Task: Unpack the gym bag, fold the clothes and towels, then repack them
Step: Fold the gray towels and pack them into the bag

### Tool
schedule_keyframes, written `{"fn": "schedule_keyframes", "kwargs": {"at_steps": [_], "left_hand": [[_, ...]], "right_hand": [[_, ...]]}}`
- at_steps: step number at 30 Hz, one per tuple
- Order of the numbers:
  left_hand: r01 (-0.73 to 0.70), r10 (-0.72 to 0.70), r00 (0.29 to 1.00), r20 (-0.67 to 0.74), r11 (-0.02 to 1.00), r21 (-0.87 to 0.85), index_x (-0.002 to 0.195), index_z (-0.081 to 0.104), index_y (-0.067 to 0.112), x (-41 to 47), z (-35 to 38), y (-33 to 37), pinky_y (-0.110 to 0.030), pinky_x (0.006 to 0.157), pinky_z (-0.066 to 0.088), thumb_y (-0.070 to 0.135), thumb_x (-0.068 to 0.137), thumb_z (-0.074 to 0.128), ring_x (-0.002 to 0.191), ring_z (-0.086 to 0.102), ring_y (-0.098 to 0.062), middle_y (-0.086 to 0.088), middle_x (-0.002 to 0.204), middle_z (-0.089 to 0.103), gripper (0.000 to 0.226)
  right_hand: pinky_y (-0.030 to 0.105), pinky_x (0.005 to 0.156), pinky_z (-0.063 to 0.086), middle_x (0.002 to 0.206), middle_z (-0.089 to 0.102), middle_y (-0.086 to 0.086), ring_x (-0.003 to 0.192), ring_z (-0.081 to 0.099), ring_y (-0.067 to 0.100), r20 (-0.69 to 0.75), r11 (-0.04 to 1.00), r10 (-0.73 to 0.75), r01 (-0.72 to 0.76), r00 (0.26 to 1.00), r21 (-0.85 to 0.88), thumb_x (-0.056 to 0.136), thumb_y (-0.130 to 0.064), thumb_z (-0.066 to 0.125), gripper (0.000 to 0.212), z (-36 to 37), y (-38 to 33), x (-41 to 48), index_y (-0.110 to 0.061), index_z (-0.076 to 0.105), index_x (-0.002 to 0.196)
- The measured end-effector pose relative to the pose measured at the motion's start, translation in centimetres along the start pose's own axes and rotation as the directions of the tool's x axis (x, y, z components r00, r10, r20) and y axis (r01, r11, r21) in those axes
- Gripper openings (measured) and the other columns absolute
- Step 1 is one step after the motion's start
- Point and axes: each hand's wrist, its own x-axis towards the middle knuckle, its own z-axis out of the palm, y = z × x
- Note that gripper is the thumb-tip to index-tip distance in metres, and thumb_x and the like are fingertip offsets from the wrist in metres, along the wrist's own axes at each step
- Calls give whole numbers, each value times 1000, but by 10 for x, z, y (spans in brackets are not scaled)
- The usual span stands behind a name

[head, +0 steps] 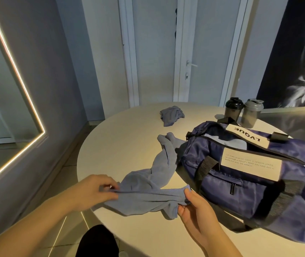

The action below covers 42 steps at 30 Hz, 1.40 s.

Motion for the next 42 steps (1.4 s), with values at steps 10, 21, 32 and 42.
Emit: {"fn": "schedule_keyframes", "kwargs": {"at_steps": [10,21,32,42], "left_hand": [[55,-83,990,-113,972,-230,104,63,5,-32,-29,1,-30,78,58,15,99,61,83,70,-23,0,96,74,11],[-300,-144,701,-698,829,-472,108,59,5,-11,-140,71,-39,90,59,23,101,60,95,75,-19,-6,101,73,19],[-460,141,310,-940,888,-19,96,50,16,1,-237,173,3,90,33,13,99,54,121,51,0,14,137,54,5],[-541,317,79,-945,810,227,118,54,3,-12,-293,226,1,90,34,8,99,55,92,50,19,16,98,52,19]], "right_hand": [[56,111,43,119,69,24,113,66,39,23,966,-3,9,1000,-257,99,-21,56,34,25,-12,-8,4,68,118],[45,97,56,101,75,17,104,71,33,286,817,-272,377,919,-437,105,-17,50,26,184,-125,-6,3,67,107],[39,79,47,75,46,9,77,49,22,311,365,-806,837,503,-409,90,-25,65,28,310,-205,-31,-12,53,68],[35,66,35,70,36,9,70,34,20,348,103,-911,938,223,-330,96,-22,60,38,364,-252,-61,4,48,71]]}}
